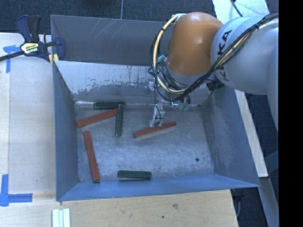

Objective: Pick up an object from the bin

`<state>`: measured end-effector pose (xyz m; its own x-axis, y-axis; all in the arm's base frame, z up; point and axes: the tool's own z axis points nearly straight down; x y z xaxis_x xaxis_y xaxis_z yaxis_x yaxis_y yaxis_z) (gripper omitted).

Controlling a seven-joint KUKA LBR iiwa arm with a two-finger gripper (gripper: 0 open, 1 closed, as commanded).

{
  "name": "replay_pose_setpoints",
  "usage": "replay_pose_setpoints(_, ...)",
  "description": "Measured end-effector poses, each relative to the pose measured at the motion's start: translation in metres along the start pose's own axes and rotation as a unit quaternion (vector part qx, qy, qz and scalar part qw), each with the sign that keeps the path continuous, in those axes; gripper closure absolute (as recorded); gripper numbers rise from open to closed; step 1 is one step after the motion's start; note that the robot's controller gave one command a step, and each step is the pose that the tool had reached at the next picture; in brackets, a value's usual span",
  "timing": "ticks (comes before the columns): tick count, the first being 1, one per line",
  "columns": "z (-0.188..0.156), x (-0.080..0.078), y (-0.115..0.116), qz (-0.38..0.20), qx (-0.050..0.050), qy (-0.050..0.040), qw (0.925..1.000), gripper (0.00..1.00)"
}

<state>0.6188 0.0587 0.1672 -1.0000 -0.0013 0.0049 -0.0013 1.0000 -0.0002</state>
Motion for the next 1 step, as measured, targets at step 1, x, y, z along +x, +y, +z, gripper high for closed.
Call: replay_pose_setpoints(1,0.1009,0.0201,-0.0431,-0.072,0.001,-0.0006,0.9974,0.00)
